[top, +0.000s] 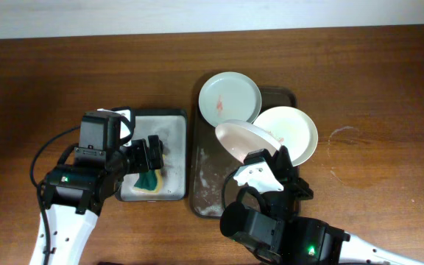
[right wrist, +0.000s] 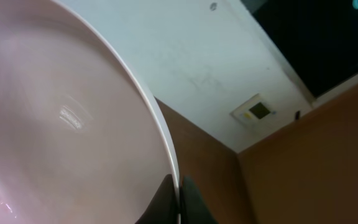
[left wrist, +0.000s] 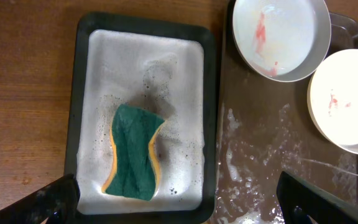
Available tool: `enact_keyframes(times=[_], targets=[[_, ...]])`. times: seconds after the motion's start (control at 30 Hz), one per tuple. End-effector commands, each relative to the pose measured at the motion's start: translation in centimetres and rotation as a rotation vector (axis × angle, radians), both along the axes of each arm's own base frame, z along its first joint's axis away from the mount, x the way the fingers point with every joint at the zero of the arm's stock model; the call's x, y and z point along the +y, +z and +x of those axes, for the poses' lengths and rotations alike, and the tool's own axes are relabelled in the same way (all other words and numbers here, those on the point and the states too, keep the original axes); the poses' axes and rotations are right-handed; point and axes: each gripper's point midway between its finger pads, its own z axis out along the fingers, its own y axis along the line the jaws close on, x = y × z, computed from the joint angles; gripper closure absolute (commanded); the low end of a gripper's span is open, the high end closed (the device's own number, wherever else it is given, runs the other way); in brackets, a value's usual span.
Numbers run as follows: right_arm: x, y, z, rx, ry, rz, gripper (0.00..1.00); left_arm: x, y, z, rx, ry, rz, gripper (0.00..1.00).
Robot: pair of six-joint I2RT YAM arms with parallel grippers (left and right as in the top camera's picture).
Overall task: Clean dirty plates on tray and stack at the side
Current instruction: 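Tilt up the front plate with the right gripper and lift it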
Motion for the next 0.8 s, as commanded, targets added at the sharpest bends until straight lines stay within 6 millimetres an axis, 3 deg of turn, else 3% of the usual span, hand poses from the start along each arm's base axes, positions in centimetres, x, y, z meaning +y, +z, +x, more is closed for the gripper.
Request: enact_keyframes(times=[0.0, 0.57, 0.63, 0.67, 0.7, 0.77], targets=[[-0.6, 1.8, -0.2, -0.056, -0.033, 0.0, 0.96, 0.2, 0.7, 0.3, -0.024, 0.002, 0.007, 0.0], [-0.3, 2.0, -0.1, -0.065, -0.031, 0.037, 0.96, 0.2, 0.7, 0.3, -0.024, 0.002, 0.007, 0.01], [-1.3, 2.8, -0.1, -0.096, -0.08, -0.034, 0.96, 0.2, 0.7, 0.3, -0.024, 0.002, 0.007, 0.01], [0.0, 2.4, 0.3, -0.066, -0.029, 0.037, 0.96, 0.2, 0.7, 0.3, -0.024, 0.002, 0.007, 0.01], [0.4, 2.2, 0.4, -0.033, 0.002, -0.04, 0.96, 0.2, 0.7, 0.3, -0.024, 0.002, 0.007, 0.0], [-1.7, 4.0, 0.2, -0.14, -0.131, -0.015, 0.96, 0.2, 0.7, 0.3, -0.024, 0.002, 0.007, 0.01]])
